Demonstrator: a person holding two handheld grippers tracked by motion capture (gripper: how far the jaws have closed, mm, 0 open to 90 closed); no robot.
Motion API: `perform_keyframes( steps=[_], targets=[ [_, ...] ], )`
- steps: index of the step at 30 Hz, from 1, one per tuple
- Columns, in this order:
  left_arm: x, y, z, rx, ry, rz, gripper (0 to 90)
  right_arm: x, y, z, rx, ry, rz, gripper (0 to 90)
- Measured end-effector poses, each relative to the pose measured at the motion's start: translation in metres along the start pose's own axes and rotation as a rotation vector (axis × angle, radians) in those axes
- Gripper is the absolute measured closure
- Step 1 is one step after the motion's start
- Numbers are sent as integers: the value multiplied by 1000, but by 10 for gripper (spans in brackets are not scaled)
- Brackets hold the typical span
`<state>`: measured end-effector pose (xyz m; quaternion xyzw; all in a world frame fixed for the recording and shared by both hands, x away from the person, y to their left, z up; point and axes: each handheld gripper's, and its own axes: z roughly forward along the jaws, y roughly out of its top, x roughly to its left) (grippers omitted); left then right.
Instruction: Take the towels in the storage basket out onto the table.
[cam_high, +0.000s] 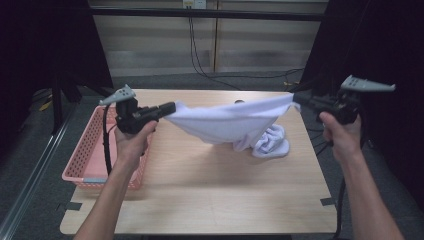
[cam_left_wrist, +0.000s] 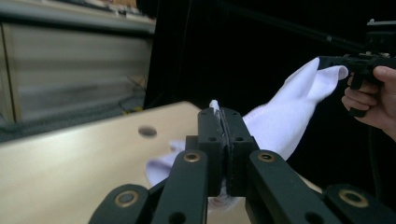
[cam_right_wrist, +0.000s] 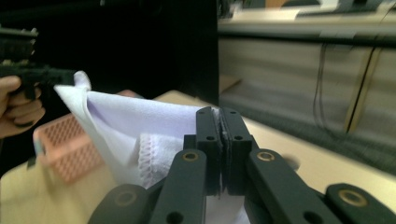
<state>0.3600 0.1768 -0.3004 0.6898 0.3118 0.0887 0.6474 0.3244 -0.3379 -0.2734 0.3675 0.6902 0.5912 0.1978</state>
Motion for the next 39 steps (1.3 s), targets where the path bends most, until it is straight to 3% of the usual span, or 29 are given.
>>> perform_keyframes(
  steps=[3,4,5,6,8,9,11,12,13,16,17,18,19,20,21,22,23,25,26,27,30,32,33,34,36,38,39],
  targets=[
    [-10,30,-4,-34,7,52,884,1,37,-7,-50,-15,-34,882],
    [-14,40,-6,-52,9,66,884,5,62,-12,-83,-31,-62,883],
    [-19,51,-9,-76,9,82,884,5,62,-12,-83,-31,-62,883],
    [-23,60,-13,-97,-4,95,883,10,85,-21,-125,-26,-91,883],
    [-33,71,-20,-129,-15,118,883,14,93,-27,-156,-17,-95,883],
    [-39,72,-23,-126,-21,135,884,16,98,-32,-183,9,-92,883],
    [-44,65,-27,-97,-25,153,883,22,96,-37,-174,13,-107,883],
    [-46,45,-29,-52,-31,149,883,25,78,-39,-140,26,-101,883],
    [-46,45,-29,-52,-31,149,883,25,78,-39,-140,26,-101,883],
    [-44,3,-31,13,-59,99,883,30,33,-41,-56,49,-88,883],
    [-44,-12,-34,27,-69,88,883,32,16,-43,-30,62,-73,883],
    [-44,-27,-36,41,-83,67,882,38,-21,-48,17,84,-42,883],
    [-46,-56,-41,81,-103,45,882,41,-39,-51,45,93,-38,883],
    [-46,-56,-41,81,-103,45,882,44,-57,-55,63,98,-21,883],
    [-49,-70,-43,111,-105,37,882,44,-57,-55,63,98,-21,883],
    [-52,-83,-45,129,-129,29,880,50,-93,-61,109,117,20,883],
    [-56,-96,-48,155,-140,21,880,50,-93,-61,109,117,20,883],
    [-64,-120,-56,192,-157,5,879,59,-124,-68,156,122,41,882],
    [-73,-144,-65,198,-178,-32,879,70,-151,-77,205,132,60,882],
    [-73,-144,-65,198,-178,-32,879,70,-151,-77,205,132,60,882],
    [-87,-171,-83,198,-236,-45,870,88,-180,-93,252,169,69,863],
    [-90,-178,-93,202,-267,-73,816,100,-190,-103,252,186,54,747],
    [-89,-180,-97,190,-262,-87,757,103,-192,-106,262,178,64,706],
    [-86,-182,-98,183,-273,-108,761,105,-193,-108,271,166,51,672],
    [-80,-183,-95,209,-234,-104,757,102,-193,-109,245,147,54,618],
    [-70,-184,-84,241,-233,-121,757,95,-195,-102,253,128,58,602],
    [-66,-184,-76,267,-208,-98,750,91,-196,-97,268,108,52,586]
  ],
)
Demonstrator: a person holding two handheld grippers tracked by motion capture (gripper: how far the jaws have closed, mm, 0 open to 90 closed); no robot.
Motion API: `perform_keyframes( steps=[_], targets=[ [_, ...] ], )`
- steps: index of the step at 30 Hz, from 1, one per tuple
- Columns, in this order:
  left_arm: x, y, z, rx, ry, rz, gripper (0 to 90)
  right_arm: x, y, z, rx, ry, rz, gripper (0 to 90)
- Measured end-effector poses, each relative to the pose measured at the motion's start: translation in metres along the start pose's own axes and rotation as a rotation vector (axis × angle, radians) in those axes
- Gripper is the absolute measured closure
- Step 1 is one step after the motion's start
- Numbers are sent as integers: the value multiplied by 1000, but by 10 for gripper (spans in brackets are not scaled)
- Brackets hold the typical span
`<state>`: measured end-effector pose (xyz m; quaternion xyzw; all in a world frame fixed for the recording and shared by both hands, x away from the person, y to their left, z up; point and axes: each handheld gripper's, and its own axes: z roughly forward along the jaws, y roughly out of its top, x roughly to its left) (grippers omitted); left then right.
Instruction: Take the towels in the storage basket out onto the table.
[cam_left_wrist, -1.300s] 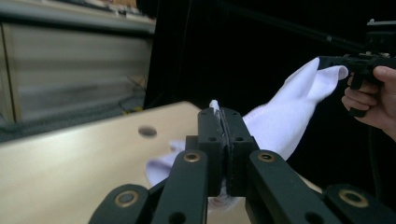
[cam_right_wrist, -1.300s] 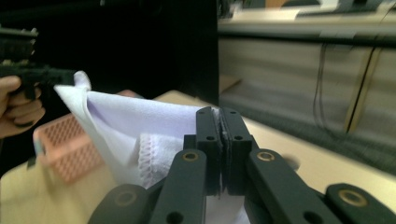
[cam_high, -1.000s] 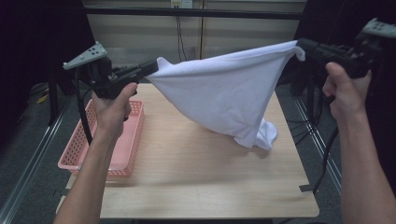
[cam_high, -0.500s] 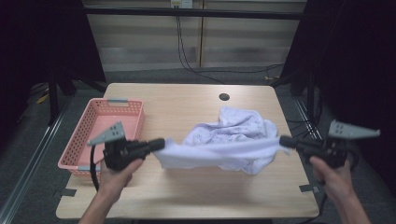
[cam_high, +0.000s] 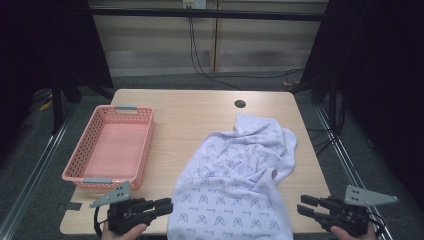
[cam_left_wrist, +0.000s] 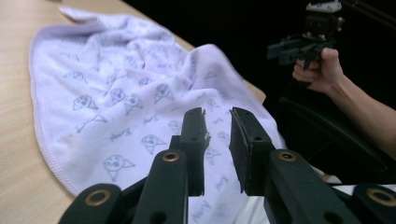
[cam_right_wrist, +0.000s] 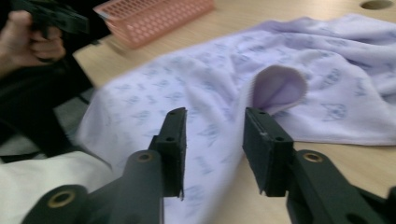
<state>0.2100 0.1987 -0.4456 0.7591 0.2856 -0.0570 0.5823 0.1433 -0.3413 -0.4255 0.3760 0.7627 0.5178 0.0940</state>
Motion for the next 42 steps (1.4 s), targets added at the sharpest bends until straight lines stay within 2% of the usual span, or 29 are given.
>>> perform_keyframes(
  steps=[2,4,5,6,7,8,9,10,11,12,14,16,17,18,19,20,21,22,23,24,25,30,34,37,38,39,40,41,42],
  targets=[
    [14,6,15,58,41,0,743,-10,2,14,25,-10,-9,574],
    [28,14,31,86,74,12,750,-21,6,30,51,-23,-13,533],
    [35,19,40,107,74,11,757,-30,14,46,70,-37,-19,511],
    [40,23,50,130,82,13,757,-30,14,46,70,-37,-19,511],
    [51,32,69,161,100,33,783,-38,27,60,81,-47,-43,493],
    [51,32,69,161,100,33,783,-38,27,60,81,-47,-43,493],
    [62,37,87,176,97,30,780,-45,41,74,84,-55,-51,470],
    [67,38,96,199,105,20,784,-51,46,81,85,-56,-51,468],
    [67,38,96,199,105,20,773,-56,50,89,86,-52,-35,461],
    [72,39,105,233,95,20,773,-56,50,89,86,-52,-35,461],
    [76,36,117,253,145,57,747,-68,51,105,128,-12,6,453],
    [82,30,123,283,159,53,736,-75,44,119,163,-31,5,451],
    [83,27,124,308,155,51,736,-77,35,128,217,-30,8,461],
    [82,23,125,343,157,63,736,-77,35,128,217,-30,8,461],
    [79,17,123,358,181,79,776,-76,26,129,261,-13,-2,595],
    [79,17,123,358,181,79,816,-76,26,129,261,-13,-2,595],
    [74,16,118,385,217,103,900,-74,19,126,280,-3,-10,769],
    [74,16,118,385,217,103,900,-74,19,126,280,-3,-10,769],
    [73,14,115,386,216,101,900,-73,17,122,276,-9,-15,819],
    [72,12,112,387,204,81,900,-72,16,118,271,-2,-9,839],
    [71,11,110,391,199,79,900,-69,15,108,255,-11,-14,851],
    [60,2,93,413,181,59,900,-64,7,94,257,-9,-17,852],
    [39,-10,80,449,156,64,900,-56,-3,87,286,-3,-32,847],
    [21,-21,69,495,90,63,900,-44,-7,83,303,26,-51,841],
    [16,-25,65,517,45,53,900,-40,-8,81,309,44,-49,825],
    [12,-25,62,533,48,84,900,-34,-10,78,312,66,-62,760],
    [10,-23,61,515,60,89,897,-32,-10,76,306,74,-62,738],
    [12,-22,62,475,8,54,897,-32,-10,76,306,74,-62,738],
    [13,-20,63,450,7,63,875,-31,-8,76,296,61,-69,704]
  ],
)
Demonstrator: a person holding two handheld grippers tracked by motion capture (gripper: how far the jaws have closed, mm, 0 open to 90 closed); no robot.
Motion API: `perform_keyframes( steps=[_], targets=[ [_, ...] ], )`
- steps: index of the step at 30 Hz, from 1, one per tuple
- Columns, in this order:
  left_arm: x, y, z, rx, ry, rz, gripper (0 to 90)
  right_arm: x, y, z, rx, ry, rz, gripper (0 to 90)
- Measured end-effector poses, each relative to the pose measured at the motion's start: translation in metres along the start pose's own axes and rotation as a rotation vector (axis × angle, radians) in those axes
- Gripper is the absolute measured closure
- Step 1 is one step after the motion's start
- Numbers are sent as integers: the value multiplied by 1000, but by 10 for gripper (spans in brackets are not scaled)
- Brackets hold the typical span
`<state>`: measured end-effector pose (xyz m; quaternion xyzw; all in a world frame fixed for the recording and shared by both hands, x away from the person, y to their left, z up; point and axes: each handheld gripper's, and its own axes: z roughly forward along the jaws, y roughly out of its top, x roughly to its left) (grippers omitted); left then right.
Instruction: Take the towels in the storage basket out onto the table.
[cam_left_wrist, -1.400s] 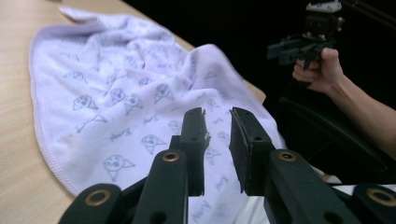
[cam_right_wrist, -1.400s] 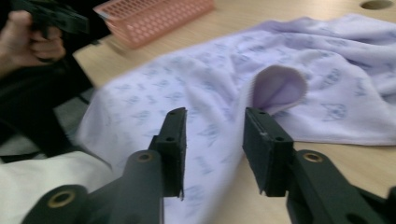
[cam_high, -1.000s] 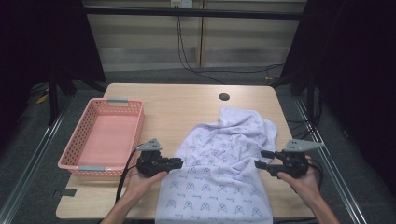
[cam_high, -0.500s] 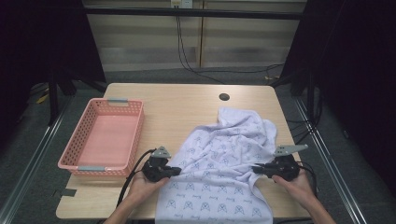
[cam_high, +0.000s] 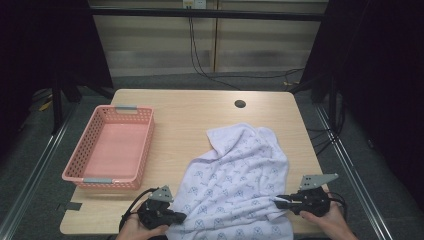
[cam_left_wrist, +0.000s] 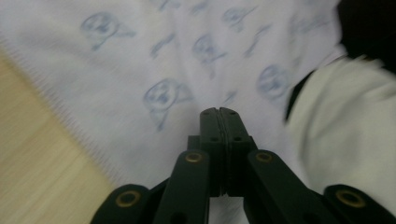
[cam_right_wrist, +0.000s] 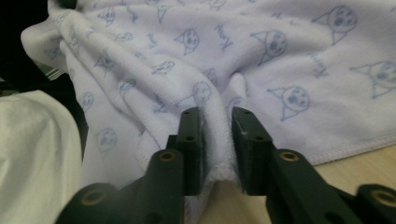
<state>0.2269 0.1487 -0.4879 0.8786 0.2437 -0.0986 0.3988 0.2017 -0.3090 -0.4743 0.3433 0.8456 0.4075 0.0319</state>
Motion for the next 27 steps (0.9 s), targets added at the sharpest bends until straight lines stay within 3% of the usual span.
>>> perform_keyframes(
  steps=[1,2,3,4,5,6,8,9,10,11,12,13,15,16,19,20,22,23,25,26,27],
  targets=[
    [6,9,5,-22,34,13,847,-5,4,-1,-38,-2,17,653],
    [6,9,5,-22,34,13,817,-5,4,-1,-38,-2,17,653],
    [11,16,7,-40,46,7,807,-13,12,0,-60,-26,36,597],
    [17,24,10,-63,62,6,807,-13,12,0,-60,-26,36,597],
    [24,32,13,-87,67,-6,808,-19,16,2,-75,-20,36,581],
    [31,41,17,-105,88,-17,785,-29,26,7,-94,-47,54,544],
    [44,58,25,-119,118,1,785,-35,32,11,-89,-63,56,534],
    [50,66,29,-128,154,2,776,-41,36,16,-92,-77,52,522],
    [57,72,32,-149,181,-27,769,-47,40,20,-96,-86,64,492],
    [66,84,38,-168,168,-42,768,-58,47,26,-93,-108,69,492],
    [66,84,38,-168,168,-42,759,-58,47,26,-93,-108,69,492],
    [69,89,41,-161,205,-18,759,-64,50,27,-94,-133,70,488],
    [78,94,47,-170,214,-45,654,-80,54,31,-90,-179,82,457],
    [81,95,50,-160,231,-53,654,-80,54,31,-90,-179,82,457],
    [83,91,60,-111,280,-22,638,-93,51,39,-65,-210,107,453],
    [81,89,62,-97,279,-2,649,-96,49,41,-61,-206,112,453],
    [78,85,61,-83,298,17,767,-96,46,46,-40,-210,114,459],
    [77,83,60,-77,295,9,767,-96,44,48,-26,-205,109,519],
    [73,75,52,-58,279,25,872,-88,39,52,2,-194,79,712],
    [73,75,52,-58,279,25,882,-88,39,52,2,-194,79,712],
    [68,66,44,-42,269,20,886,-81,36,51,19,-154,71,806]
  ],
)
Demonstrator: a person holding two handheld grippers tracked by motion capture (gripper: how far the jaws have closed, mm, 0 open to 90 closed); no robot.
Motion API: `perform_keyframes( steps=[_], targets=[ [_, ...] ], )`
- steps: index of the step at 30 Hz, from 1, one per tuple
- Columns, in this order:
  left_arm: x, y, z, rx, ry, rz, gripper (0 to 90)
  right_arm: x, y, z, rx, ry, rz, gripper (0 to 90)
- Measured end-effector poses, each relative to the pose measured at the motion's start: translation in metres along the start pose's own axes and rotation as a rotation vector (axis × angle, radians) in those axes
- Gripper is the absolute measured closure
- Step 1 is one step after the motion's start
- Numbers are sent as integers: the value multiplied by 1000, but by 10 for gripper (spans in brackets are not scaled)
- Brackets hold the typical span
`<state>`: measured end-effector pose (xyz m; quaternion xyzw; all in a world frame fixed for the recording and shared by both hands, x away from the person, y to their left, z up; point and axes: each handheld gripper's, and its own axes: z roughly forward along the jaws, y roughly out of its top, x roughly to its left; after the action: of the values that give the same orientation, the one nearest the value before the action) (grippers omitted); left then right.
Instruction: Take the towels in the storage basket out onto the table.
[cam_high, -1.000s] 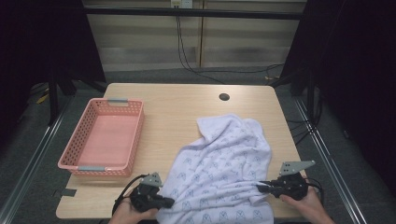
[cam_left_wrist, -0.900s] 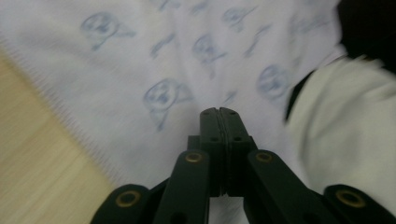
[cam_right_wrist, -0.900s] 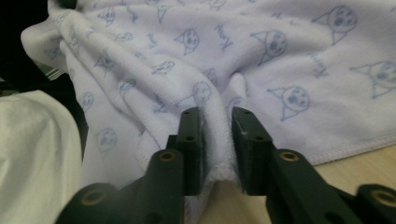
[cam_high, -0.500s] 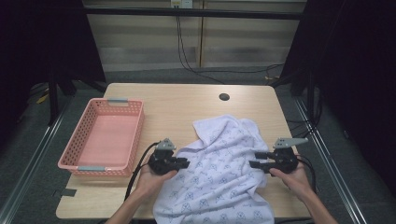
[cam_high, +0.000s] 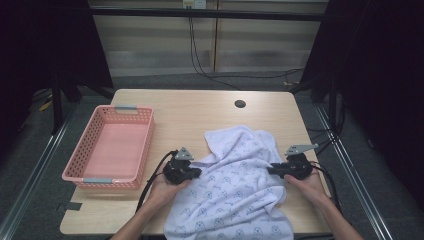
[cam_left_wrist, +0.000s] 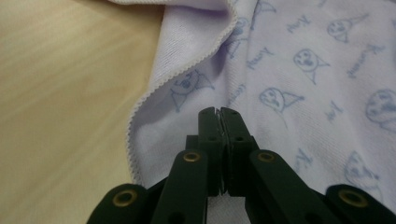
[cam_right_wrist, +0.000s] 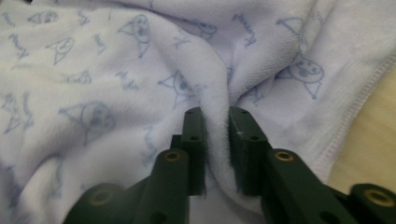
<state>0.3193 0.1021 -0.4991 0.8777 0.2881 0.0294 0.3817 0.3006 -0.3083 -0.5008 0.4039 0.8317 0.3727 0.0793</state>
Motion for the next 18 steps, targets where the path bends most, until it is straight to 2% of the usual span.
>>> perform_keyframes(
  steps=[1,2,4,6,8,12,13,15,17,18],
  targets=[
    [0,0,0,0,0,0,887,0,0,0,0,0,0,806],
    [-3,-5,-5,8,-10,-1,887,8,-4,-3,12,25,-13,839],
    [-9,-15,-16,29,-40,-19,887,13,-7,-5,15,29,-28,841],
    [-19,-25,-25,51,-81,-4,887,22,-13,-9,19,52,-42,842],
    [-30,-36,-33,58,-110,-7,885,31,-19,-14,30,74,-41,841],
    [-51,-52,-47,98,-178,4,881,55,-30,-22,60,115,-82,840],
    [-56,-56,-49,96,-199,5,878,61,-33,-25,66,128,-90,841],
    [-62,-62,-54,117,-232,-5,867,73,-38,-29,85,146,-121,841],
    [-64,-66,-58,112,-241,-9,859,83,-43,-32,104,189,-141,841],
    [-63,-63,-59,81,-256,-10,820,89,-44,-35,122,199,-152,824]
  ],
)
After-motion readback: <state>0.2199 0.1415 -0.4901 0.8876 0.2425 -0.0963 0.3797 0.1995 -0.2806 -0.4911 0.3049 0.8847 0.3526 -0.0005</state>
